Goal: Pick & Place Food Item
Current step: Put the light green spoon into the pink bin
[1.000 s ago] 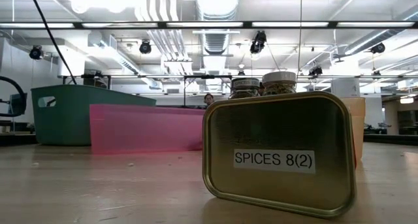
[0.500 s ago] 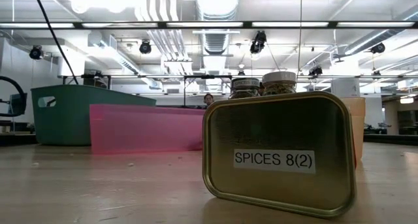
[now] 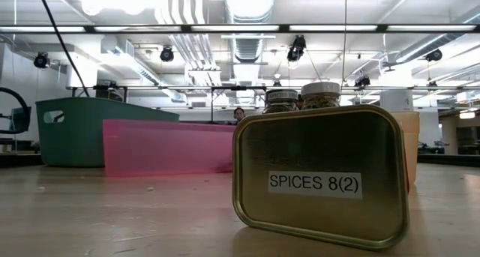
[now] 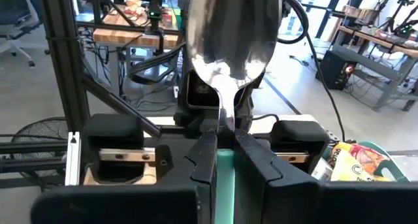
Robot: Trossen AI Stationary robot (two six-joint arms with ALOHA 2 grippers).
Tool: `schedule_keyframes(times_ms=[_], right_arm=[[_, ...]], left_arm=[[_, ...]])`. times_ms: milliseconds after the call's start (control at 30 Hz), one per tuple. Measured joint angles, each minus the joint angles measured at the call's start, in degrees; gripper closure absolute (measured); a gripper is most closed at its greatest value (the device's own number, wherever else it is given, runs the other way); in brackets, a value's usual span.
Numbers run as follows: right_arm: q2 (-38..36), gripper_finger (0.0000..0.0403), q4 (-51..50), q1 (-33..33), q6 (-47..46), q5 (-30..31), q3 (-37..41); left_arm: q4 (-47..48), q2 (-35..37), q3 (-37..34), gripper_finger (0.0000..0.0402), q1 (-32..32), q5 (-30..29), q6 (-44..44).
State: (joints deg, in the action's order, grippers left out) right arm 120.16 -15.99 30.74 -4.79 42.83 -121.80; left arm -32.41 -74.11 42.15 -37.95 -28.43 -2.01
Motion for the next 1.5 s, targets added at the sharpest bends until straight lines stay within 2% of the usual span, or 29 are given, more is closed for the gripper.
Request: schedule_keyframes(times_ms=[100,267,467,567,733,933,1000,1100,1200,1300,1500], right_arm=[[0.0,0.0349,-0.92,0.04,0.04,0.13,0.04],[-0.02,0.0272,-5.76,-0.05,-2.02,-0.03,-0.05],[-0.51,0.0183,-8.92,-0.66,-3.35,-1.68,-0.41],[-1.74,0.0149,-13.76,-0.61,-5.86,0.67,-0.86],[-5.28,0.0122,-30.25,-0.23,-19.78,3.63,-1.04],[-6.58,0.0118,-50.62,1.59,-36.84,2.12,-0.81],[-6.58,0.0118,-54.75,2.96,-39.1,-0.6,-0.57],[-6.26,0.0118,-55.85,5.23,-38.93,-3.87,0.85],[-5.6,0.0118,-55.74,7.79,-36.75,-4.3,2.17],[-4.99,0.0118,-55.54,9.96,-35.75,-4.28,3.66],[-4.92,0.0118,-53.83,12.65,-42.29,-3.06,8.56]], left_arm=[[1.07,0.02,0.0,0.0347,-0.02,-0.06,3.61],[3.89,0.13,-0.05,0.0347,0.02,-0.54,6.77],[7.36,1.02,-0.05,0.0347,0.07,-4.25,9.79],[11.8,2.71,-0.02,0.0347,0.07,-6.06,13.04],[32.03,5.73,3.0,0.0347,0.9,-13.56,23.6],[59.45,5.68,9.24,0.0347,7.37,-13.84,35.25],[65.1,5.68,9.81,0.0347,10.57,-11.85,36.42],[67.46,5.68,9.21,0.0347,16.72,-2.85,35.25],[67.37,5.12,8.13,0.0347,23.05,4.57,33.83],[68.46,4.3,8.09,0.0347,28.46,7.5,33.49],[68.24,0.98,8.09,0.0347,35.61,14.41,30.0]])
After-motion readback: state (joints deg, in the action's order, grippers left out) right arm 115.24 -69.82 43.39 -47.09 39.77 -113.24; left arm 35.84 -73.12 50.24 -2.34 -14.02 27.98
